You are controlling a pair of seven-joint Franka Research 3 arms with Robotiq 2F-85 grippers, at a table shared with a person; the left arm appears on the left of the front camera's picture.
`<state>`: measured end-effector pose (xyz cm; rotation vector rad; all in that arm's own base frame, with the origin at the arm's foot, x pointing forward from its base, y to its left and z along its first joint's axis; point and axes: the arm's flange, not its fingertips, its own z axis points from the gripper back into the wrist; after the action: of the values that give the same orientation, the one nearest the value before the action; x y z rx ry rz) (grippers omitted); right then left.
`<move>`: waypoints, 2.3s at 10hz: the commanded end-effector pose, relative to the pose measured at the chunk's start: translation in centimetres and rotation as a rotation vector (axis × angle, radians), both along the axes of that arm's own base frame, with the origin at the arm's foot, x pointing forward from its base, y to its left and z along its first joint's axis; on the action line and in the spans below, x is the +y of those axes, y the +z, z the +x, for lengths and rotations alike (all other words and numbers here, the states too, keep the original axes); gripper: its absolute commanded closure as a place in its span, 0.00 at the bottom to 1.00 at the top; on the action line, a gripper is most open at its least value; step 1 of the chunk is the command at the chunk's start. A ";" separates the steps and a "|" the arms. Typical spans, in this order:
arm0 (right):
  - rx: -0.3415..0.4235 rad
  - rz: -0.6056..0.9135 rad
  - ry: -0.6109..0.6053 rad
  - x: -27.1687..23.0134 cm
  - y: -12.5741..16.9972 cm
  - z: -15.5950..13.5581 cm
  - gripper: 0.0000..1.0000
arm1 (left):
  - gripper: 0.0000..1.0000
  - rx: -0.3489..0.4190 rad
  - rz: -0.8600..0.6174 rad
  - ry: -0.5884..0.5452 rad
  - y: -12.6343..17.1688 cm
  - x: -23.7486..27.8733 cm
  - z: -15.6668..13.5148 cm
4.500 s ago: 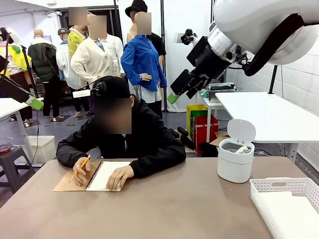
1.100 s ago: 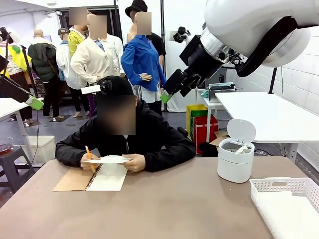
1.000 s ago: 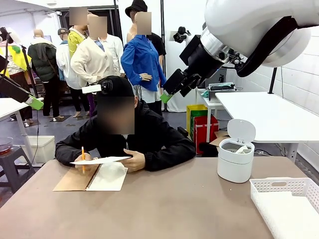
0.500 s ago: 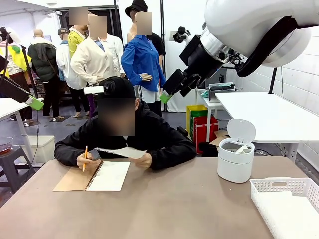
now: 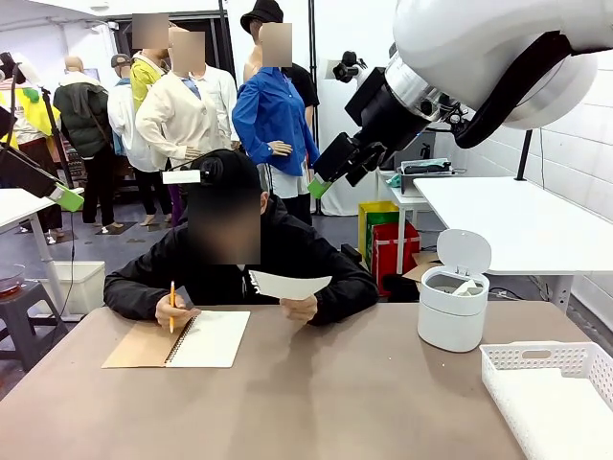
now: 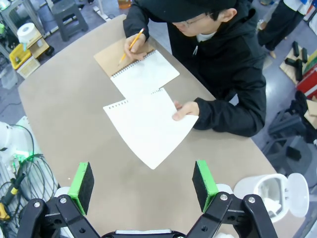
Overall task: Sort the paper based on its condition.
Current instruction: If a person hands you a paper, place it in the Organizing basket , and if it's crumpled, put it in the Trash can.
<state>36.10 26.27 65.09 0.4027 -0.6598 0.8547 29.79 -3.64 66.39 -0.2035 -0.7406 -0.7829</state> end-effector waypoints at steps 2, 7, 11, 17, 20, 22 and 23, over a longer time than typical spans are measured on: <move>0.007 -0.007 0.005 -0.1 -0.1 0.0 0.00 | 0.00 -0.004 -0.003 0.004 -0.1 0.1 0.0; 0.007 -0.007 0.005 -0.1 -0.1 0.0 0.00 | 0.00 -0.004 -0.003 0.004 -0.1 0.1 0.0; 0.223 0.032 -0.160 -2.4 -2.6 2.3 0.00 | 0.00 -0.004 -0.003 0.004 -0.1 0.1 0.0; 0.767 0.283 -0.698 -7.2 -12.6 7.2 0.00 | 0.00 -0.004 -0.003 0.004 -0.1 0.1 0.0; 0.857 0.474 -0.873 -7.8 -15.5 8.8 0.00 | 0.00 -0.004 -0.003 0.004 -0.1 0.1 0.0; 0.860 0.369 -0.824 -8.7 -15.0 8.9 0.00 | 0.00 -0.004 -0.003 0.004 -0.1 0.1 0.0; 0.860 0.369 -0.824 -8.7 -15.0 8.9 0.00 | 0.00 -0.004 -0.003 0.004 -0.1 0.1 0.0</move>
<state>45.27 17.60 49.90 0.7307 -0.1295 -0.3036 29.79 -3.64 66.39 -0.2035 -0.7407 -0.7828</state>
